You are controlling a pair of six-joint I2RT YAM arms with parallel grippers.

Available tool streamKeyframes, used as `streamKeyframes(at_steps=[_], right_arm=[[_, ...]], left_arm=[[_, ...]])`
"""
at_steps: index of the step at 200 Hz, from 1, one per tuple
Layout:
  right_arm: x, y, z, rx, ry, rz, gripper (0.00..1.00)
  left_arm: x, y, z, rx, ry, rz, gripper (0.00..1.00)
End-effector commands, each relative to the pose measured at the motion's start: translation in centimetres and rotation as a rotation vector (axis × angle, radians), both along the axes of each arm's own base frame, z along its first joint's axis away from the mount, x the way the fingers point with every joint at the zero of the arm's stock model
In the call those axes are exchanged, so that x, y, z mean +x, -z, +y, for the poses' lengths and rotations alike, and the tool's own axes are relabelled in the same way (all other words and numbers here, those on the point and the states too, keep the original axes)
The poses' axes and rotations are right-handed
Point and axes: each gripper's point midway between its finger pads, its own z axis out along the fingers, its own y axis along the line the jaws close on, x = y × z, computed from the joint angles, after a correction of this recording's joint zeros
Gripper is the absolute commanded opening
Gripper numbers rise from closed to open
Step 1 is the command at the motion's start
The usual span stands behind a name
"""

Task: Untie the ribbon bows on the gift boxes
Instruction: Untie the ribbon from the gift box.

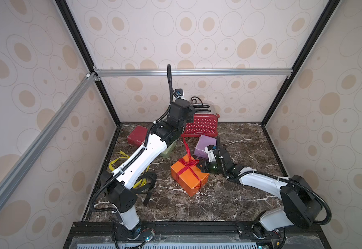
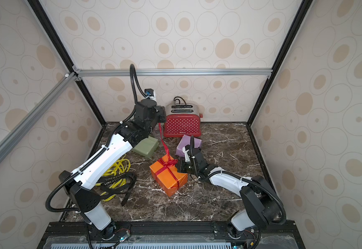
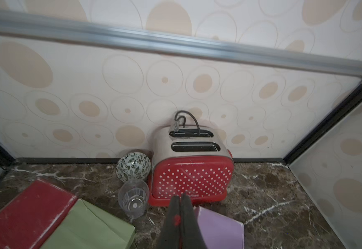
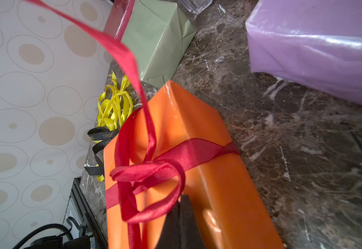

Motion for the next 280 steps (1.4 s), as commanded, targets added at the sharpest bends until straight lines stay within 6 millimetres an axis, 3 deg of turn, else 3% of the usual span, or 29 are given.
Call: streamKeyframes(at_steps=[1,8,18,29,54,64,96,116,142,182,198,234,262,280], right_arm=[[-3.2,5.6,-2.5,-0.149,0.0,0.164,0.0],[-3.1,5.5,-2.5,-0.149,0.001,0.156,0.0],[-3.0,5.2,-2.6,-0.151,0.003,0.145,0.0],[-3.0,5.1,-2.8,-0.156,0.008,0.133,0.0],[-2.9,4.9,-2.8,-0.151,0.006,0.121,0.0],[-2.9,4.7,-2.7,-0.145,0.003,0.113,0.0],[-2.8,4.1,-2.8,-0.143,0.003,0.077,0.01],[-2.7,3.4,-2.9,-0.129,-0.001,0.042,0.06],[-2.5,2.1,-3.4,-0.121,0.018,-0.024,0.18],[-2.4,-0.1,-4.9,-0.089,0.076,-0.146,0.27],[-2.2,-0.6,-6.0,-0.097,0.129,-0.19,0.28],[-1.7,-0.6,-8.8,-0.157,0.254,-0.234,0.28],[-1.6,-0.4,-9.1,-0.173,0.265,-0.236,0.27],[-1.6,-0.2,-8.8,-0.173,0.25,-0.226,0.26]], left_arm=[[1.2,4.7,0.6,-0.041,0.043,0.211,0.05],[1.6,6.2,0.6,-0.024,0.056,0.268,0.15],[1.9,7.3,0.2,-0.002,0.095,0.32,0.4],[2.0,8.0,0.4,0.028,0.126,0.375,0.54],[2.1,8.2,3.2,0.011,0.094,0.402,0.92],[1.8,8.0,4.7,0.015,0.052,0.394,0.99],[-0.3,7.0,7.5,0.061,-0.017,0.365,0.99],[-2.1,7.4,7.4,0.058,0.036,0.377,0.98],[-5.4,9.1,5.0,0.046,0.22,0.415,0.97],[-12.1,13.0,-0.7,0.153,0.547,0.479,0.98],[-13.4,14.7,-2.1,0.202,0.602,0.509,0.96],[-15.2,18.9,-4.7,0.266,0.723,0.662,0.74],[-15.0,22.5,-4.3,0.407,0.697,0.786,0.46],[-14.1,23.9,-3.6,0.463,0.648,0.812,0.42]])
